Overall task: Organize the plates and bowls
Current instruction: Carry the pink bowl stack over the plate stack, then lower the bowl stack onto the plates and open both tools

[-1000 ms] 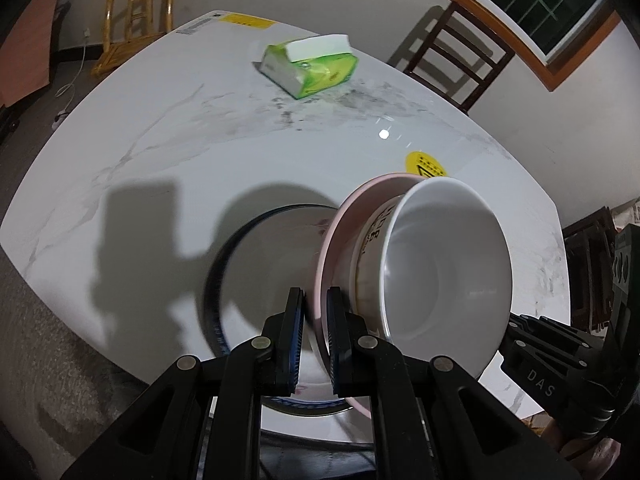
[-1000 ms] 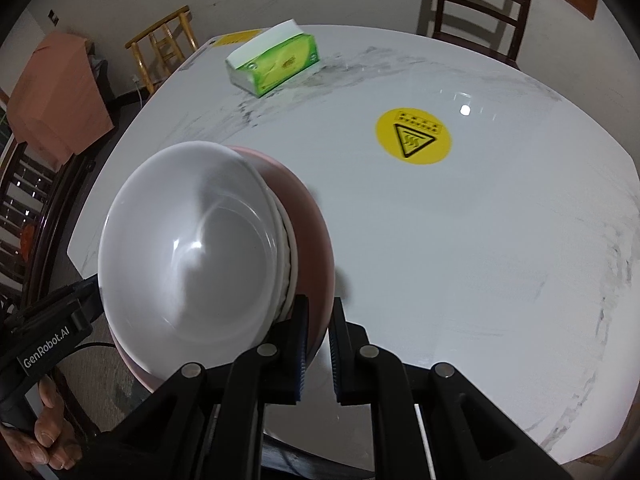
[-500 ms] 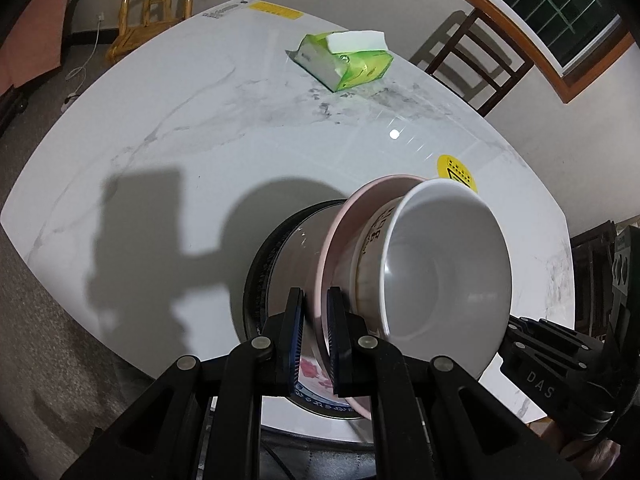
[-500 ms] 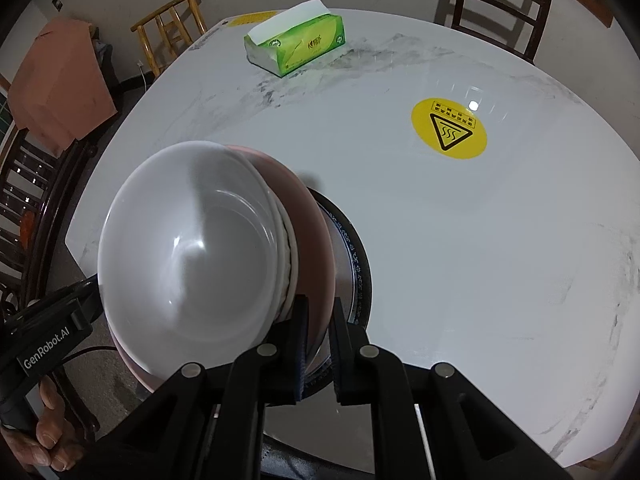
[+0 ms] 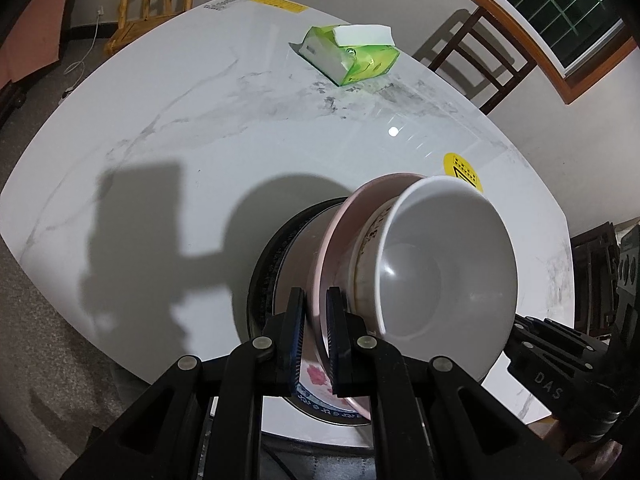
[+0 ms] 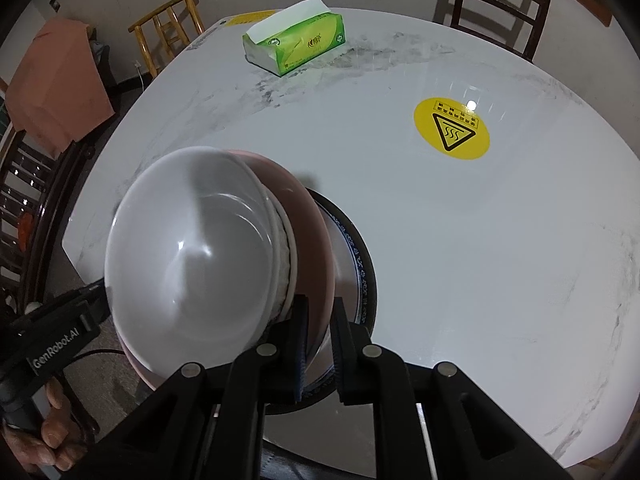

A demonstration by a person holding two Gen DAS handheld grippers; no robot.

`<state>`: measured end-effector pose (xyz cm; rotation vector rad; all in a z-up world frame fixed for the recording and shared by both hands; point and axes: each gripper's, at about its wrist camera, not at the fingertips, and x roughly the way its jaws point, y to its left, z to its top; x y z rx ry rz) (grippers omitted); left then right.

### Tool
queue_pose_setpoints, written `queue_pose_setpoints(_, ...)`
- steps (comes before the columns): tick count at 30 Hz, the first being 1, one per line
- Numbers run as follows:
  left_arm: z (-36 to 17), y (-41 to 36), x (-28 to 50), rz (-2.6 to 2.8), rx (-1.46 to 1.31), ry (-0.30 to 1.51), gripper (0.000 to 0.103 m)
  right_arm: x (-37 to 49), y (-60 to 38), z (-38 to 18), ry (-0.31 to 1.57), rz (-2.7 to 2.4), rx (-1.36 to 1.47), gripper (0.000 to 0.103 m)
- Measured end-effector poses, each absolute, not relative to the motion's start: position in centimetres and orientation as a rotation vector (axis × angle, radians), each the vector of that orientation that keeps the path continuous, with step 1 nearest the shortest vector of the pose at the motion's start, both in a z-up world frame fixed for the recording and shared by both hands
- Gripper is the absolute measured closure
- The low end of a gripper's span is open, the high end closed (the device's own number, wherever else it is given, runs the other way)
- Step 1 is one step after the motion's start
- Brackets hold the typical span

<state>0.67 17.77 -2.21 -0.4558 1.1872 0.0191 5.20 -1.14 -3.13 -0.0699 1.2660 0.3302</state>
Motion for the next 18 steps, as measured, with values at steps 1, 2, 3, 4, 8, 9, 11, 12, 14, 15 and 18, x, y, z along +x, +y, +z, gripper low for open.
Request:
queue_pose_setpoints(1,-2.3,17.9,0.6,0.016,-0.464,1.185,0.096,5.2,-1.1,-3.1,1.264,0.329,-0.070,0.090)
queue_pose_setpoints(2,-2.3,17.9,0.6,0.012,-0.467,1.185,0.096,5.1,-1.1,-3.1,1.260,0.329,-0.071,0.090)
queue_pose_setpoints(3,-2.3,17.9,0.6,0.009,-0.467,1.183,0.096,5.1,-1.0,-3.1,1.255,0.330,-0.075,0.090)
queue_pose_setpoints(4,-2.3,17.9,0.6,0.010,-0.469,1.178,0.096,5.0,-1.0,-3.1,1.249,0.331,-0.081,0.090)
queue_pose_setpoints(8,-2.2,17.8,0.5,0.021,-0.437,1.168,0.093,5.0,-1.1,-3.1,1.244,0.333,-0.074,0.090)
queue_pose_setpoints(9,-2.2,17.9,0.5,0.027,-0.433,1.166,0.091,5.0,-1.1,-3.2,1.242,0.333,-0.076,0.090)
queue_pose_setpoints(11,-2.2,18.1,0.5,0.037,-0.432,1.165,0.086,4.9,-1.1,-3.1,1.227,0.322,-0.100,0.086)
queue_pose_setpoints(12,-2.2,18.2,0.4,0.044,-0.427,1.164,0.082,4.8,-1.2,-3.0,1.223,0.317,-0.103,0.084)
queue_pose_setpoints(14,-2.1,18.4,0.3,0.046,-0.421,1.153,0.079,4.8,-1.5,-3.0,1.218,0.302,-0.097,0.074)
queue_pose_setpoints(15,-2.1,18.4,0.2,0.046,-0.420,1.150,0.078,4.8,-1.7,-2.9,1.214,0.298,-0.092,0.072)
queue_pose_setpoints(18,-1.7,18.5,-0.2,0.050,-0.403,1.127,0.073,4.7,-2.4,-2.7,1.200,0.289,-0.079,0.063)
